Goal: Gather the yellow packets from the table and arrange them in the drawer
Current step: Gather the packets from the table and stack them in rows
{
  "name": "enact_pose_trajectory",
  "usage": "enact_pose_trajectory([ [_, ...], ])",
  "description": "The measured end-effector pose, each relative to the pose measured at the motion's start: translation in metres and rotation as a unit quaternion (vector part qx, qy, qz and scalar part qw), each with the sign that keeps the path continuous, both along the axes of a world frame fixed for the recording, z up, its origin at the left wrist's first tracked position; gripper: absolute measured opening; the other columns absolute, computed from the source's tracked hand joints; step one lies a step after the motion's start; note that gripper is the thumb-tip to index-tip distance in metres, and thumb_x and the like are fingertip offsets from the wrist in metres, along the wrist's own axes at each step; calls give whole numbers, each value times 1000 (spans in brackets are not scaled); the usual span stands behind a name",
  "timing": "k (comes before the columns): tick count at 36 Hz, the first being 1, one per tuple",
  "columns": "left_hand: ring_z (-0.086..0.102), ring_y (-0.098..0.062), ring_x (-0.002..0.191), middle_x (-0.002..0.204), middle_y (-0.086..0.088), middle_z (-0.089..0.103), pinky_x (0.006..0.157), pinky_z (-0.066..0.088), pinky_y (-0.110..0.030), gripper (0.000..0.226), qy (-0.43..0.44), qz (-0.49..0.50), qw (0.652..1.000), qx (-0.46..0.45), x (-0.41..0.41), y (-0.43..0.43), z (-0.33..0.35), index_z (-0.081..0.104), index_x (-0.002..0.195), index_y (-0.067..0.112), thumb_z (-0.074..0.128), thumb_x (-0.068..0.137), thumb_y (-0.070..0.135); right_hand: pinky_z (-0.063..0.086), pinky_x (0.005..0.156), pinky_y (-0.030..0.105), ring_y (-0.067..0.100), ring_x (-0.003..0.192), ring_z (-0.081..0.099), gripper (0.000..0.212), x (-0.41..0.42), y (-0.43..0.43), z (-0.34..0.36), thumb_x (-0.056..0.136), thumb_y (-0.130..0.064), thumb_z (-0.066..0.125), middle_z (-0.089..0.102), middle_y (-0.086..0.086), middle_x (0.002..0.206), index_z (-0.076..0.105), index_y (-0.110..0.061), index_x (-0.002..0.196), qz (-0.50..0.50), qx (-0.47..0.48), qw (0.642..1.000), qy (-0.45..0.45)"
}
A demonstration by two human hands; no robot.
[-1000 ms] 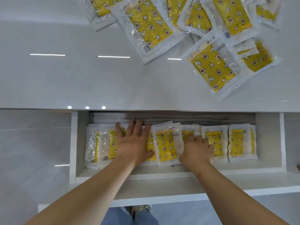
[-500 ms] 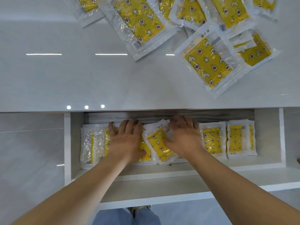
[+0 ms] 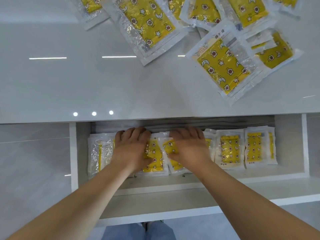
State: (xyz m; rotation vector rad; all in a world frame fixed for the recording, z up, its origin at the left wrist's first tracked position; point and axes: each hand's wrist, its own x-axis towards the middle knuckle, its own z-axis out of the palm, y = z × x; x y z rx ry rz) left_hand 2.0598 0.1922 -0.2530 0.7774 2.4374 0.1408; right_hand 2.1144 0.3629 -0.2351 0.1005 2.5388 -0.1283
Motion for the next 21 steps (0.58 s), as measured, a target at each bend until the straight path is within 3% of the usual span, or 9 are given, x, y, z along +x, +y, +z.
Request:
enact_pose_trajectory([
  [2,62,-34,100,111,-7,64,87,44,-52,81,7,3,1000,3,1,-1,1,65,110,17,86,38,48,53,77,39,29,79,66,55,3,-1,-6,40,-49,88,68,5,81,69,-14,79,-47,13,997,66],
  [5,65,-33,90,101,-7,66,80,48,-55,83,36,-10,999,-2,-2,-2,4,68,101,16,87,26,47,54,69,39,30,72,66,50,3,0,-12,47,-47,87,65,9,77,65,-9,71,-96,17,990,105],
  [7,66,-35,91,101,-10,66,79,48,-59,83,38,-16,999,-14,-4,-5,3,68,99,14,88,25,47,50,82,46,35,96,65,47,1,4,-11,63,-46,78,66,15,101,67,-8,89,-119,-10,986,115],
  [9,60,-37,106,114,-13,63,88,42,-62,82,15,-14,1000,-17,-5,-6,3,65,110,12,89,38,45,26,109,45,32,136,33,63,-2,10,-7,80,-47,65,40,8,145,48,-16,132,-118,-71,990,43],
  [10,51,-37,119,126,-12,56,98,34,-62,82,-4,-13,1000,-16,-5,-5,5,59,121,13,85,50,44,12,115,41,27,144,14,72,-1,14,-6,84,-49,59,21,-1,155,29,-25,145,-97,-98,990,-15],
  [12,23,-29,139,148,-5,31,112,12,-55,84,-45,-12,999,-20,-4,-3,6,35,142,21,70,71,49,0,116,38,23,146,-1,80,1,19,-1,83,-50,58,6,-10,158,12,-37,148,-44,-104,990,-79],
  [14,7,-22,143,153,3,15,114,2,-50,87,-69,-29,996,-48,-3,-1,7,17,147,27,61,77,55,3,115,36,23,143,9,80,4,21,-1,80,-48,63,16,-6,155,19,-36,147,-23,-82,994,-65],
  [17,3,-21,143,154,5,11,114,1,-50,88,-77,-27,995,-60,-1,1,7,12,147,30,60,78,55,19,109,36,27,130,35,71,5,14,-5,73,-50,70,41,4,136,44,-22,134,-67,-41,997,-24],
  [21,5,-21,143,153,5,13,115,0,-49,88,-79,-20,995,-54,0,1,7,13,147,30,61,77,54,53,78,47,33,86,67,67,9,4,-9,34,-56,87,67,12,89,69,-10,80,-128,15,990,57],
])
